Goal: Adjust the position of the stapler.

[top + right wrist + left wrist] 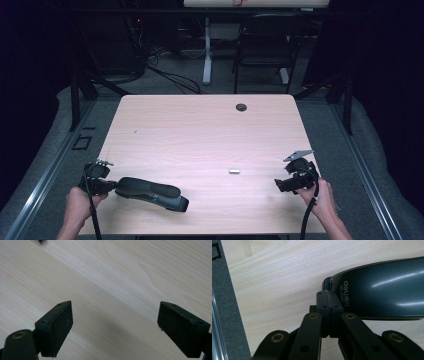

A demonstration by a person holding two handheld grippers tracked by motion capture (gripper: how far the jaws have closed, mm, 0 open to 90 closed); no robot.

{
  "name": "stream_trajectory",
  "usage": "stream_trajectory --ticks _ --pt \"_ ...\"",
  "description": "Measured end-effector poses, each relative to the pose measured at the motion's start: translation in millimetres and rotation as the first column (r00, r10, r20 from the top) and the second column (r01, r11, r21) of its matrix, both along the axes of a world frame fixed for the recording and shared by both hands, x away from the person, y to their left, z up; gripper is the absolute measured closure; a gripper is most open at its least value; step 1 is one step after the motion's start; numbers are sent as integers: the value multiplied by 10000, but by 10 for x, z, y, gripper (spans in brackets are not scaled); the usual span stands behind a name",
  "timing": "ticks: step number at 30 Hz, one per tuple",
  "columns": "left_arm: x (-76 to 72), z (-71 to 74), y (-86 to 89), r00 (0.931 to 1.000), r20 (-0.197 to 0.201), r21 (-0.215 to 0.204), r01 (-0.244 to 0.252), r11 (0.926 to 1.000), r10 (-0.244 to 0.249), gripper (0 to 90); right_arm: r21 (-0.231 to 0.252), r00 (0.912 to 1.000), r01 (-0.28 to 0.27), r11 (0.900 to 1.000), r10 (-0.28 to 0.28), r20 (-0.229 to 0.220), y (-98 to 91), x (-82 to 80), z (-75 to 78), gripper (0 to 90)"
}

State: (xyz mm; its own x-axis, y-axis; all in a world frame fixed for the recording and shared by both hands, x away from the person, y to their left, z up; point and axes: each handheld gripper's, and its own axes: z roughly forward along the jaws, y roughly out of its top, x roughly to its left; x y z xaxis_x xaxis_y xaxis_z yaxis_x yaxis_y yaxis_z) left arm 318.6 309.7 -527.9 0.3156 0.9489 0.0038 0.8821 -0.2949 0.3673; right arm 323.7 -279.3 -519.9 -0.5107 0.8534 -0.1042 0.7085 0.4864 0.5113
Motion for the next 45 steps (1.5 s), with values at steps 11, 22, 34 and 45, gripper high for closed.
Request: stream_trajectory --ticks 11,22,34,45 --pt "-1 -11 6 9995 -250 -759 174 9970 -193 900 -131 10000 14 9999 -13 75 14 -3 7 125" --pt "-24 2 -139 9944 -437 -711 930 9931 -963 900 -144 10000 26 9999 -26 -3 6 1 5 127" --pt "-54 6 -296 9847 -640 -967 1556 9831 -1622 900 -51 10000 7 10000 -7 8 24 -4 4 133" --pt "-58 4 -368 9788 -726 -1384 1803 9738 -1915 900 774 9990 -441 9960 440 27 178 -80 108 139"
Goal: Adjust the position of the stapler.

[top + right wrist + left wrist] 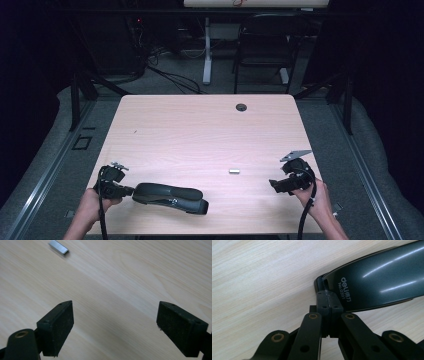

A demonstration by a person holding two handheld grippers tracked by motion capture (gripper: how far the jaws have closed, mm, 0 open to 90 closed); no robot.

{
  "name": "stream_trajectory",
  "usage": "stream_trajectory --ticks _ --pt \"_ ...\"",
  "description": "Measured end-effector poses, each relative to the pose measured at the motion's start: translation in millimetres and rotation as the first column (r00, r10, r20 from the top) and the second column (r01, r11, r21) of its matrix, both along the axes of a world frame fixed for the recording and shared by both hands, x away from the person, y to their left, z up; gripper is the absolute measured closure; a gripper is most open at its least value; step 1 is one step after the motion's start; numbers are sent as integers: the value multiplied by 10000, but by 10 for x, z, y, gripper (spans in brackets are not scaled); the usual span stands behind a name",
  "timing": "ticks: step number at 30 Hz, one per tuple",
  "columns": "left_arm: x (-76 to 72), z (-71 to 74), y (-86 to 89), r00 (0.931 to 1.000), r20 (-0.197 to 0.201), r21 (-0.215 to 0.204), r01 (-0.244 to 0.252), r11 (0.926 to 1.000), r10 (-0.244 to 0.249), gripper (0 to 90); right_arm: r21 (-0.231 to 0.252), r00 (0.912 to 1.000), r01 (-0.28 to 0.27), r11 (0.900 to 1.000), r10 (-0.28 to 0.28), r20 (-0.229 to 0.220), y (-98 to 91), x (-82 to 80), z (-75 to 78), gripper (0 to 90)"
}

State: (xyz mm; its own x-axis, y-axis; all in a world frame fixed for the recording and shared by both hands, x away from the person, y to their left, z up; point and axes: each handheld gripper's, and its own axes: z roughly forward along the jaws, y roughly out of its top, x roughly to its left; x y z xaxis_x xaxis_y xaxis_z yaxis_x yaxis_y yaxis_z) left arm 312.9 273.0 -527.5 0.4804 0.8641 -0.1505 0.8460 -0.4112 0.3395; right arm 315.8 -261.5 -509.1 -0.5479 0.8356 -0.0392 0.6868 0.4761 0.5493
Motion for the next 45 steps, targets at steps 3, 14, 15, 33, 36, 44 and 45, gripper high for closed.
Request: stream_trajectory --ticks 3,14,15,33,36,44,45 --pt "1 -2 -21 10000 -21 -54 42 10000 -42 900 181 9987 -514 9985 515 -65 120 -39 35 139" --pt "3 -3 -112 9996 -8 -245 294 9993 -295 900 1412 9800 -1916 9713 1973 -271 568 -193 141 143" --pt "3 -5 -121 9995 9 -270 310 9992 -310 900 1511 9742 -2196 9638 2249 -189 661 -230 156 144" --pt "16 -6 -323 9980 128 -216 620 9978 -618 900 2048 8962 -4400 8743 4419 389 1460 -479 211 282" --pt "16 -4 -337 9977 139 -168 664 9977 -662 900 1941 8894 -4538 8697 4556 376 1550 -499 193 388" --pt "21 -23 -377 9972 154 -232 732 9970 -729 900 1313 8681 -4963 8581 4903 774 1648 -524 189 556" --pt "22 -28 -390 9974 123 -217 717 9972 -715 900 1213 8695 -4938 8611 4870 826 1643 -514 189 554"
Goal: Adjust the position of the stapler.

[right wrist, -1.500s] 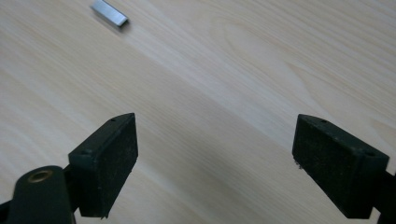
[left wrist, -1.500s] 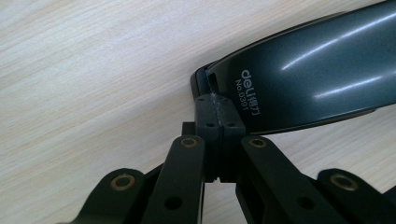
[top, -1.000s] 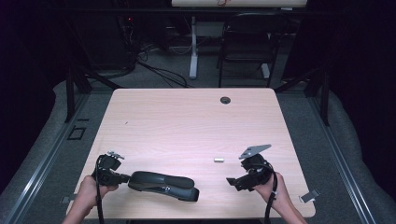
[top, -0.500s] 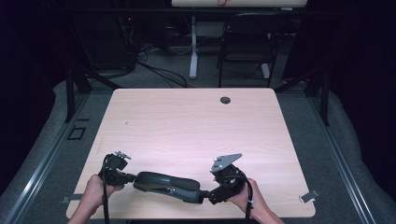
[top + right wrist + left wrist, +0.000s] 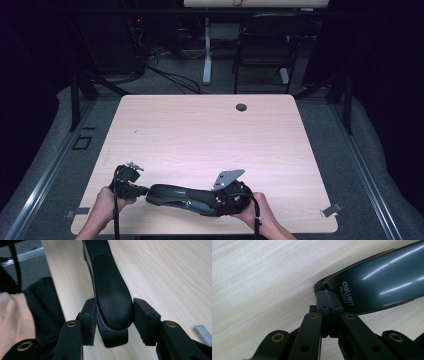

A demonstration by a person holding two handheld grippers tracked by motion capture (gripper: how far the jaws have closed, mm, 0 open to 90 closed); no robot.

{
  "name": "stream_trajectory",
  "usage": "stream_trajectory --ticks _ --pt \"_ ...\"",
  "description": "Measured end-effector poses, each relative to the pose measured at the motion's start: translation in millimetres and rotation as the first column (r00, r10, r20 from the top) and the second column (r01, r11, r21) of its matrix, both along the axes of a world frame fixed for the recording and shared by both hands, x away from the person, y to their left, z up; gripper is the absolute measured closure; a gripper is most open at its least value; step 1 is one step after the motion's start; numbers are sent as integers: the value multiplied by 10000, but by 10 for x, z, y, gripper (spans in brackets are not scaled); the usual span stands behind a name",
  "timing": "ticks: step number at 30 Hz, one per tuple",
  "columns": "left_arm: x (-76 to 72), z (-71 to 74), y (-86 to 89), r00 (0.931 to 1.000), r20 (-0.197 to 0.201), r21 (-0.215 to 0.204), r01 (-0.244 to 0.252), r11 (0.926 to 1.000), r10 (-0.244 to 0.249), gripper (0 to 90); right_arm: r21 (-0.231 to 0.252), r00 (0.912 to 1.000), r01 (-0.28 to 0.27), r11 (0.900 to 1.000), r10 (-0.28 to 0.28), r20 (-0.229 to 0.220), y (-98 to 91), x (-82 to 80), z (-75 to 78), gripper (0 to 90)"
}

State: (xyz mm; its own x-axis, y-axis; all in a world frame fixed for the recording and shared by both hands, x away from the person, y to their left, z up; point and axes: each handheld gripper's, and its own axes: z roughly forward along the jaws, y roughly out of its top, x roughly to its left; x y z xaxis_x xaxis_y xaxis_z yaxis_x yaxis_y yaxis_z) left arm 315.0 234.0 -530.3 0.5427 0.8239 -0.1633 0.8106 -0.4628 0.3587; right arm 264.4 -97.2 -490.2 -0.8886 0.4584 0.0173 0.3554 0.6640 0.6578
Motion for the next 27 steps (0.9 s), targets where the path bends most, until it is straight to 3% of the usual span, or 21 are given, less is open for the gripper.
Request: stream_trajectory --ticks 4,12,20,22,25,27 --pt "28 -26 -43 10000 -25 88 21 10000 -21 900 -149 9994 158 9998 -153 300 -53 55 3 546" --pt "95 -36 -156 9994 355 334 13 9994 -25 900 -195 9974 466 9987 -455 562 -105 102 3 538" --pt "83 -6 -201 9957 671 717 587 9957 -635 899 -290 9962 646 9975 -628 606 -131 115 -6 536" --pt "64 27 -195 9928 905 797 707 9943 -778 862 -299 9966 615 9977 -597 562 -136 122 -14 536" --pt "41 93 -123 9866 1221 285 1051 9940 -1079 782 -272 9968 587 9979 -572 550 -141 123 -20 536" --pt "27 132 -76 9831 1398 163 1174 9929 -1186 633 -256 9969 559 9981 -544 564 -146 124 -18 537"
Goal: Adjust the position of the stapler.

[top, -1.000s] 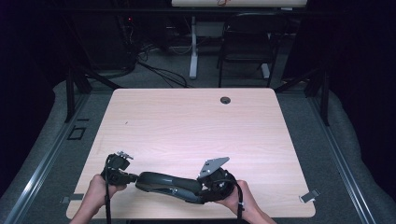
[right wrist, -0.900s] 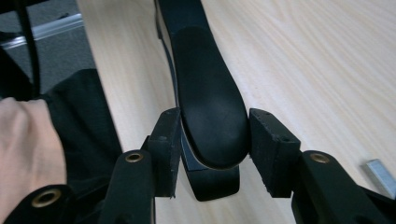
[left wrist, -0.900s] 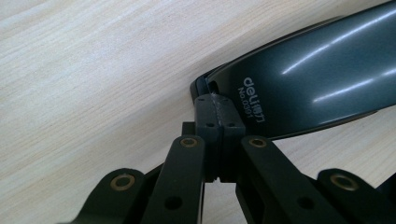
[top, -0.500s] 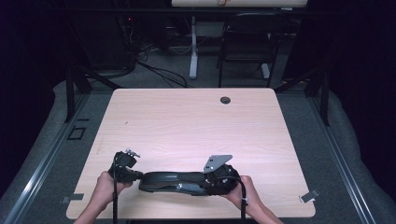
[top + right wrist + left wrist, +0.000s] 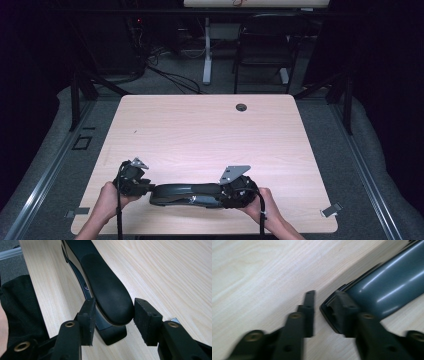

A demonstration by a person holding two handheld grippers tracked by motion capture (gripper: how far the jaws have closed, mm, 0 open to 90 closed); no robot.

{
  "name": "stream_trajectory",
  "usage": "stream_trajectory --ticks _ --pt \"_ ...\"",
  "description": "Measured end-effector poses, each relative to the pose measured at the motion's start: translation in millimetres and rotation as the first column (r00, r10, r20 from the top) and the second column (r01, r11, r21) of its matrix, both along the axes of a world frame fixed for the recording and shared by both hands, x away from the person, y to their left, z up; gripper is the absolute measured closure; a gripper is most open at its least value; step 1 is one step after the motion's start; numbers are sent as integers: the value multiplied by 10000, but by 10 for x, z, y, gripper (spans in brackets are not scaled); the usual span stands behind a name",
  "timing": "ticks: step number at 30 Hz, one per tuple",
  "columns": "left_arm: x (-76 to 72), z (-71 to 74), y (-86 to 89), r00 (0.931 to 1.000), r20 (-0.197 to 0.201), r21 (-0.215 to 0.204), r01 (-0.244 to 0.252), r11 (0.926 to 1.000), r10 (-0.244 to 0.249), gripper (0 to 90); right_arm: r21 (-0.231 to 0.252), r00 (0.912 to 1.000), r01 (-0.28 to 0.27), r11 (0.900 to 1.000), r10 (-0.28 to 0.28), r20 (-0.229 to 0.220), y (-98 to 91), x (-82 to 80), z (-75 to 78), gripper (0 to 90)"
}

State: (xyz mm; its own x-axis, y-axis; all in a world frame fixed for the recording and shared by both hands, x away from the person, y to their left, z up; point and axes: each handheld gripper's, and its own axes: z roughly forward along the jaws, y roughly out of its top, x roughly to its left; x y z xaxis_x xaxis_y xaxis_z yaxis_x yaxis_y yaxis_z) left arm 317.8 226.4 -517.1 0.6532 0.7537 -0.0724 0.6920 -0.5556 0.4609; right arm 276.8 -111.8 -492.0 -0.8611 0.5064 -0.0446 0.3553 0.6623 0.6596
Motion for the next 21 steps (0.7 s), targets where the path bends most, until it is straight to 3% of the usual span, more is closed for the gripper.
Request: stream_trajectory --ticks 4,6,8,13,19,21 --pt "-28 64 102 9990 337 -603 315 9977 -295 344 33 10000 2 10000 -2 -33 -12 -1 8 541" --pt "-48 95 108 9962 658 -801 621 9949 -568 261 40 10000 -21 10000 21 -29 -13 2 9 542" --pt "-65 113 74 9912 746 -1071 1170 9873 -1094 201 38 10000 -29 10000 29 -37 -14 4 9 542" --pt "-78 92 -88 9779 699 -1327 2048 9698 -1969 212 28 10000 -34 10000 34 -61 -15 6 11 543" --pt "-65 24 -232 9554 488 -1431 2953 9446 -2913 271 8 9999 -54 10000 54 -159 -19 21 -1 543" --pt "-73 -1 -270 9492 554 -1185 3142 9419 -3097 288 11 9998 -60 10000 60 -169 -20 23 -2 543"
